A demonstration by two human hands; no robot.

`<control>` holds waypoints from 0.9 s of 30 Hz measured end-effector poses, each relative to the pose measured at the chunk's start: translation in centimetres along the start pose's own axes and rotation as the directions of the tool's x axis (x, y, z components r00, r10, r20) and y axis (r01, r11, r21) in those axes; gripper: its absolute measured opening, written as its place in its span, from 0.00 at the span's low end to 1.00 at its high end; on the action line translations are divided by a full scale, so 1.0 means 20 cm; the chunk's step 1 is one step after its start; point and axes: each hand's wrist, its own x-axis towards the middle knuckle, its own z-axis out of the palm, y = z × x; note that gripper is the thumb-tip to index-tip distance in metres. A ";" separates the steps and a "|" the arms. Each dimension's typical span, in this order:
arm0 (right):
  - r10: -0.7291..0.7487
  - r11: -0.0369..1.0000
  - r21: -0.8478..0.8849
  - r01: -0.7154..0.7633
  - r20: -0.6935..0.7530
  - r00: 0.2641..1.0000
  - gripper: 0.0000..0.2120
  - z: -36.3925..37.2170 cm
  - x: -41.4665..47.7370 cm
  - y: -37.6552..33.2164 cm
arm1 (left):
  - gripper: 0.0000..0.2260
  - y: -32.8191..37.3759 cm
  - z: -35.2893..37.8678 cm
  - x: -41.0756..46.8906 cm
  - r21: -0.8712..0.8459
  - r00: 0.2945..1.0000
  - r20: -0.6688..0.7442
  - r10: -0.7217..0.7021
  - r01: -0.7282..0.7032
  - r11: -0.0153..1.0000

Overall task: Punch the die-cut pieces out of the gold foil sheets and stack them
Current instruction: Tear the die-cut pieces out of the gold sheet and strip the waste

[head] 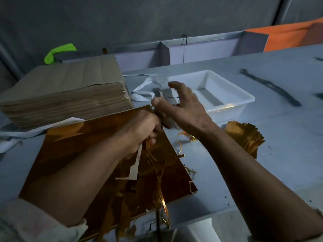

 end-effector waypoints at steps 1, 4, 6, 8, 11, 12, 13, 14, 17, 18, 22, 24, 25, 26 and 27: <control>0.010 0.987 0.155 -0.032 0.140 0.990 0.22 -0.02 0.00 -0.01 | 0.07 0.02 0.00 0.00 -0.014 1.000 -0.025 0.018 -0.018 1.000; -0.111 0.850 0.496 -0.178 0.499 0.859 0.20 -0.02 -0.02 -0.01 | 0.03 0.09 0.00 0.00 -0.089 0.982 -0.170 0.077 -0.093 0.992; -0.148 0.784 0.574 -0.237 0.542 0.827 0.13 0.03 -0.04 0.00 | 0.04 0.12 0.01 0.01 -0.135 0.963 -0.253 0.094 -0.131 0.982; -0.168 0.714 0.645 -0.274 0.537 0.826 0.14 0.07 -0.04 0.00 | 0.07 0.15 0.01 0.03 -0.170 0.953 -0.292 0.087 -0.141 0.975; -0.166 0.661 0.685 -0.305 0.530 0.831 0.15 0.09 -0.03 0.01 | 0.09 0.18 0.01 0.04 -0.217 0.972 -0.191 0.133 -0.175 0.960; -0.133 0.673 0.673 -0.308 0.519 0.844 0.15 0.09 -0.03 0.02 | 0.11 0.19 0.01 0.04 -0.224 0.975 -0.150 0.166 -0.197 0.955; -0.086 0.686 0.654 -0.317 0.506 0.858 0.14 0.09 -0.02 0.03 | 0.12 0.19 0.01 0.04 -0.218 0.973 -0.115 0.198 -0.219 0.951; -0.031 0.691 0.639 -0.338 0.494 0.869 0.13 0.09 -0.02 0.03 | 0.12 0.20 0.01 0.04 -0.190 0.970 -0.088 0.225 -0.238 0.952; 0.096 0.696 0.616 -0.370 0.431 0.897 0.10 0.09 -0.01 0.03 | 0.09 0.20 -0.02 0.04 -0.063 0.967 -0.047 0.251 -0.254 0.965; 0.138 0.704 0.606 -0.371 0.395 0.908 0.08 0.09 0.00 0.03 | 0.09 0.19 -0.03 0.03 -0.032 0.968 -0.032 0.251 -0.252 0.967; 0.372 0.639 0.622 -0.453 0.266 0.889 0.10 0.04 0.05 0.07 | 0.12 0.14 -0.09 0.01 0.002 0.972 0.054 0.229 -0.229 0.973; 0.465 0.706 0.499 -0.503 0.209 0.860 0.10 -0.02 0.08 0.09 | 0.18 0.11 -0.13 0.00 -0.051 0.975 0.038 0.218 -0.216 0.975; 0.482 0.773 0.369 -0.516 0.186 0.856 0.09 -0.05 0.08 0.09 | 0.22 0.09 -0.14 -0.01 -0.100 0.974 -0.017 0.224 -0.225 0.969; 0.486 0.822 0.245 -0.515 0.171 0.857 0.10 -0.07 0.09 0.09 | 0.26 0.07 -0.13 0.00 -0.153 0.971 -0.094 0.220 -0.232 0.961; 0.471 0.856 0.150 -0.495 0.170 0.866 0.12 -0.09 0.10 0.09 | 0.30 0.04 -0.12 0.01 -0.189 0.967 -0.159 0.200 -0.228 0.955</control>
